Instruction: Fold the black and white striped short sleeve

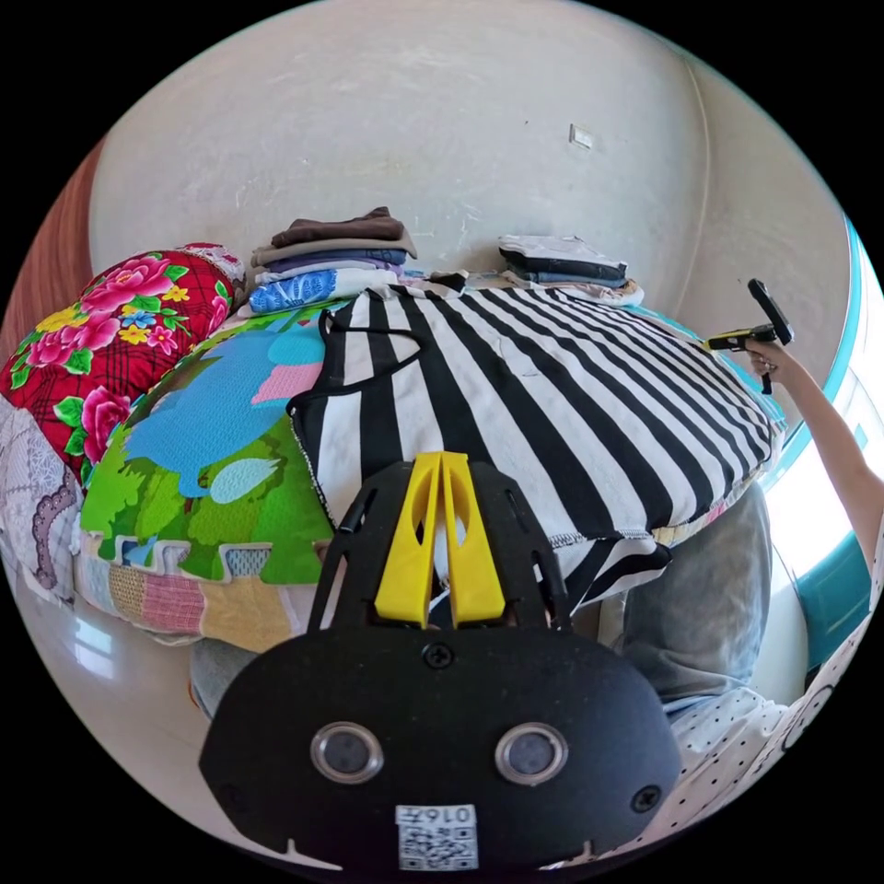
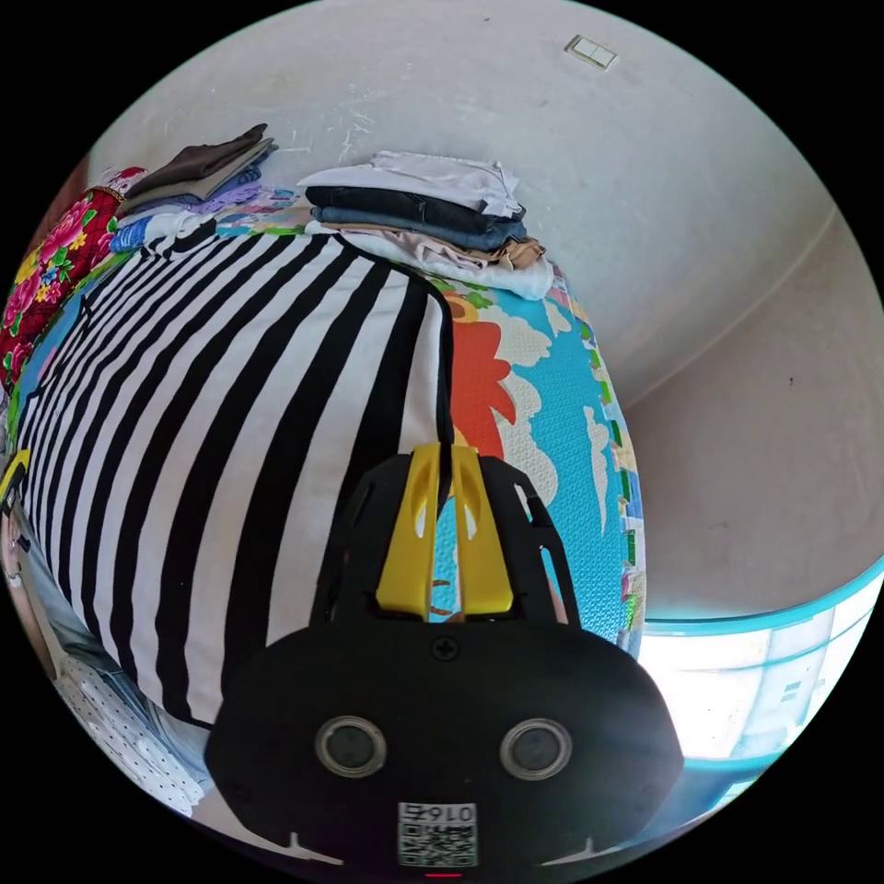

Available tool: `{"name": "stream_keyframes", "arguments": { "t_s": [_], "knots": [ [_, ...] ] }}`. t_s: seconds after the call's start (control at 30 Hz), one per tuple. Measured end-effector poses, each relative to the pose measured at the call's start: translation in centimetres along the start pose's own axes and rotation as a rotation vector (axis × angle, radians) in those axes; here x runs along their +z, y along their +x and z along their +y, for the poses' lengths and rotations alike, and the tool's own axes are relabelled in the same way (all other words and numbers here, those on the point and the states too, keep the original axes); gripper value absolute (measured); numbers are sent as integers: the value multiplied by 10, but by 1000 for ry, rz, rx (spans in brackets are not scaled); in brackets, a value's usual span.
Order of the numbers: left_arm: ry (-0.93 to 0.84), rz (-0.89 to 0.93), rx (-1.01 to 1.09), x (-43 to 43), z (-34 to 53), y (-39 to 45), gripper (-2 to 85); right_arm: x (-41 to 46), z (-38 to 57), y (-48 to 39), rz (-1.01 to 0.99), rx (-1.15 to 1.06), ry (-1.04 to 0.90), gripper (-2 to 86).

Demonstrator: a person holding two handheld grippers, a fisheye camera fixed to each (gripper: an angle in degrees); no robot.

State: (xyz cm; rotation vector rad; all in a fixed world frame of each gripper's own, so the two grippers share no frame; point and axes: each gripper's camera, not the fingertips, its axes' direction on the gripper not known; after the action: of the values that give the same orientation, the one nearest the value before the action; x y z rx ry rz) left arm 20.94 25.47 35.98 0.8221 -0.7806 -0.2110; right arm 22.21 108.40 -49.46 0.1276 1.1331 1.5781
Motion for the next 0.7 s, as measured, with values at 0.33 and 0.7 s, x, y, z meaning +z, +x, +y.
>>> {"name": "stream_keyframes", "arguments": {
  "t_s": [0.33,0.7],
  "knots": [
    [3,-3,1,-4,4,0,-10,-2,-15,8,-23,5,-65,56],
    [0,8,-12,-9,7,-2,-10,7,-88,54,-201,260,-30,67]
  ]
}}
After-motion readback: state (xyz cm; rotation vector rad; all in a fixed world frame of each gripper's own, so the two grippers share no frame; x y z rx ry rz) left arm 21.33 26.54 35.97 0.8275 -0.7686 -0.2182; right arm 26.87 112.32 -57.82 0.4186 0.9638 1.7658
